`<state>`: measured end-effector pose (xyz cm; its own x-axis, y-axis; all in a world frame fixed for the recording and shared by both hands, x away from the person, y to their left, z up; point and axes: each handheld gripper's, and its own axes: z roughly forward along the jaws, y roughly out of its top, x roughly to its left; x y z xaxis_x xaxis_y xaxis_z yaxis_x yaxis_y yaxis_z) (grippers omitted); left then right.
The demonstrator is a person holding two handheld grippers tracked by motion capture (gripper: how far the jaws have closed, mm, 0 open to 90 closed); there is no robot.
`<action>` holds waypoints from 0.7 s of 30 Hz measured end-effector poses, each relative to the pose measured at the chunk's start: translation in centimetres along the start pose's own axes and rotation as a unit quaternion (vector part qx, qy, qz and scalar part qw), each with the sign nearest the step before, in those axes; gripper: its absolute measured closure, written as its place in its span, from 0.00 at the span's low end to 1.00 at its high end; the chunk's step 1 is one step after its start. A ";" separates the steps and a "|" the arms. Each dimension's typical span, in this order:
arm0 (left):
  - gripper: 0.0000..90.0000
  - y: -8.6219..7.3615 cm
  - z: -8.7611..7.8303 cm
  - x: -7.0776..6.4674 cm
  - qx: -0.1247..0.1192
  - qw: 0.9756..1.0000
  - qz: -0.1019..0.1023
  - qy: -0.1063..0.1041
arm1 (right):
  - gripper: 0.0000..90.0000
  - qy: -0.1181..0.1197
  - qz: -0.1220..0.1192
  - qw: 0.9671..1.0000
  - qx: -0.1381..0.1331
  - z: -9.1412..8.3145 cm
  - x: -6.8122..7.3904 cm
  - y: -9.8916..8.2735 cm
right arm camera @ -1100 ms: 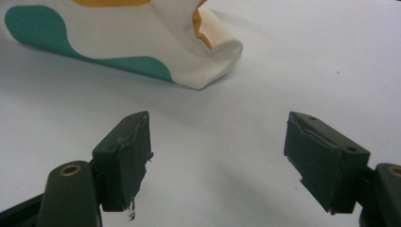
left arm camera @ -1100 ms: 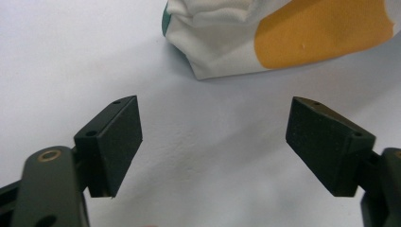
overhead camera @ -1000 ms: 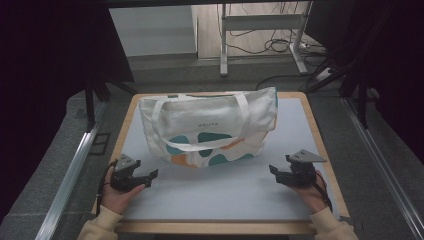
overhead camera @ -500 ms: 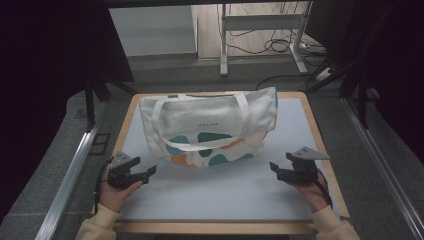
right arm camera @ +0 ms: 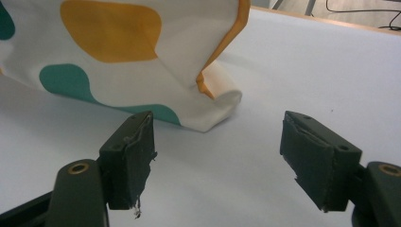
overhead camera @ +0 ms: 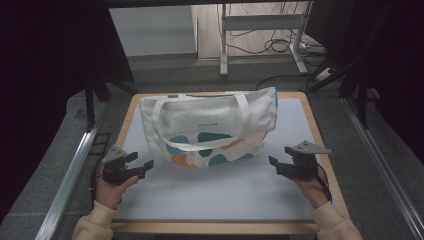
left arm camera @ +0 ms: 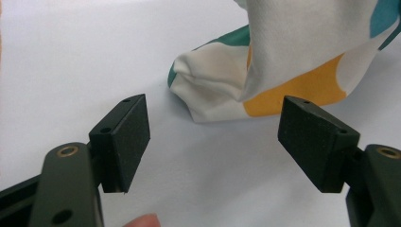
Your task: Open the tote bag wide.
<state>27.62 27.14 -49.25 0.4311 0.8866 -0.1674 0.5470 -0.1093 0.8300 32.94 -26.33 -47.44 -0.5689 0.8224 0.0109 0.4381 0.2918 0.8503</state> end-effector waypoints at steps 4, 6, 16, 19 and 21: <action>0.28 0.5 -0.2 0.1 -0.002 1.000 -0.003 -0.004 | 0.30 0.002 0.002 1.000 -0.004 -0.1 -0.1 0.4; 0.28 0.8 -0.4 0.2 -0.004 1.000 -0.003 -0.006 | 0.30 0.003 0.003 1.000 -0.006 -0.2 -0.2 0.7; 0.28 2.1 -0.7 0.2 -0.007 1.000 -0.001 -0.013 | 0.32 0.005 0.010 1.000 -0.016 -0.4 -0.6 2.2; 0.29 2.6 -0.7 0.1 -0.010 1.000 -0.002 -0.016 | 0.32 0.005 0.008 1.000 -0.019 -0.4 -0.6 2.8; 0.29 2.9 -0.8 0.0 -0.012 1.000 0.000 -0.017 | 0.32 0.005 0.007 1.000 -0.019 -0.4 -0.6 3.2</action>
<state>28.65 27.20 -46.42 0.4552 0.8710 -0.1851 0.5297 -0.0977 0.8426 34.39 -26.11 -44.53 -0.5697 0.8214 0.0273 0.4189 0.2617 0.8695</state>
